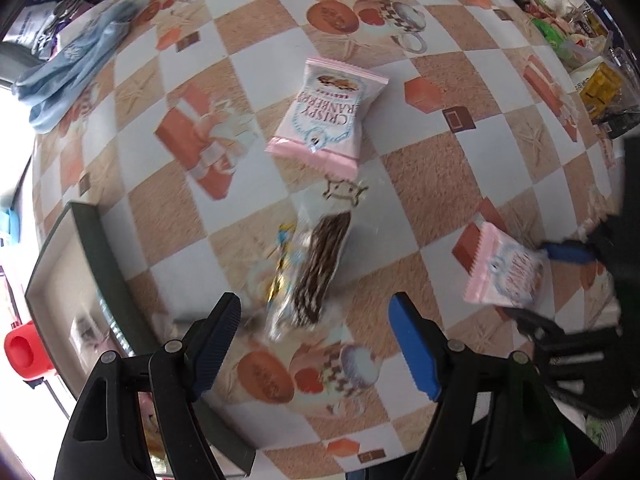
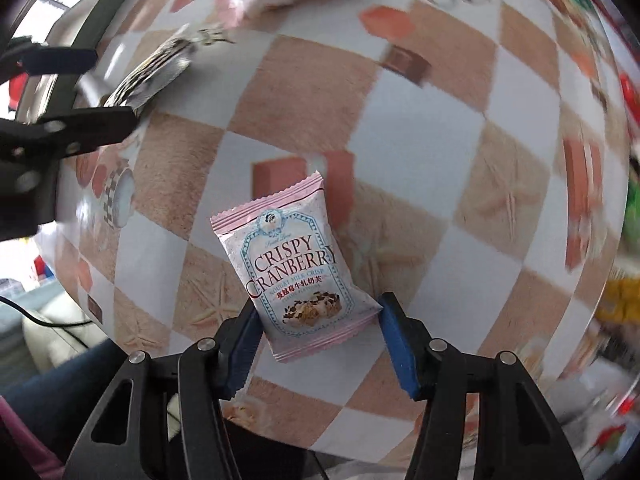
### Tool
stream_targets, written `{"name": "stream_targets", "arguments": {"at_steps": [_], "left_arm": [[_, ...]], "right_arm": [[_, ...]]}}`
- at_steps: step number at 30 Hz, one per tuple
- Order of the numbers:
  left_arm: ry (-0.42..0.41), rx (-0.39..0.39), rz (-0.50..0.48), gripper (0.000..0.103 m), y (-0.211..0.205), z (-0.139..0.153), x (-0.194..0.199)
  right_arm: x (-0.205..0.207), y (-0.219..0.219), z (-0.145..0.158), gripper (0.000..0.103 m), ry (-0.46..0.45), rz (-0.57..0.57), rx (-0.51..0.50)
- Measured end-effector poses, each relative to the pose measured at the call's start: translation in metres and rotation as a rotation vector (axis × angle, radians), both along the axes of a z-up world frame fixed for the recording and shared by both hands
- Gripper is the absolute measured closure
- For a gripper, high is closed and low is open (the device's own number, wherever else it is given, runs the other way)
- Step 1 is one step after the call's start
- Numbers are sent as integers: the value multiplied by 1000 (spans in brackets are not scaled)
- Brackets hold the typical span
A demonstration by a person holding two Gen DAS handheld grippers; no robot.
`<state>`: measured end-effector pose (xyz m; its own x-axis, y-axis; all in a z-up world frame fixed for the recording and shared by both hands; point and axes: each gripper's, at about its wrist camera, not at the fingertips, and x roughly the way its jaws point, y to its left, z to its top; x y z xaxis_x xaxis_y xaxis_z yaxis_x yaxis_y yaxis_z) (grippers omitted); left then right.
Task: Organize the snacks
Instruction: 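Move the right tool to a pink Crispy Cranberry packet and grasp it, then hold the cranberry packet in the right tool while the left tool grasps a clear dark bar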
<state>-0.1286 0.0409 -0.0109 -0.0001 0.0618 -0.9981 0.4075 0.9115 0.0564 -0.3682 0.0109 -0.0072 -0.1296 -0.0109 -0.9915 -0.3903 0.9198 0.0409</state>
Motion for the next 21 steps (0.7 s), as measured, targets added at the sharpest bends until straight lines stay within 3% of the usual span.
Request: {"name": "stream_targets", "arguments": {"at_steps": [5, 6, 7, 13, 15, 16, 21], "left_arm": [[15, 12, 2, 27, -10, -19, 3], [19, -1, 0, 49, -12, -21, 5], [28, -3, 0, 60, -12, -22, 5], [-13, -20, 16, 78, -2, -9, -17], [-26, -38, 49, 79, 7, -1, -31], [-28, -44, 66, 79, 11, 0, -38], [19, -47, 208, 79, 42, -14, -68]], "right_arm": [[-4, -24, -1, 44, 23, -70, 23], [-5, -28, -1, 44, 23, -75, 23], [-7, -30, -1, 44, 23, -77, 23], [-9, -31, 2, 44, 20, -76, 13], [-16, 11, -27, 44, 16, -81, 7], [-13, 22, -26, 44, 14, -82, 3], [-7, 28, -29, 44, 38, -174, -8]]}}
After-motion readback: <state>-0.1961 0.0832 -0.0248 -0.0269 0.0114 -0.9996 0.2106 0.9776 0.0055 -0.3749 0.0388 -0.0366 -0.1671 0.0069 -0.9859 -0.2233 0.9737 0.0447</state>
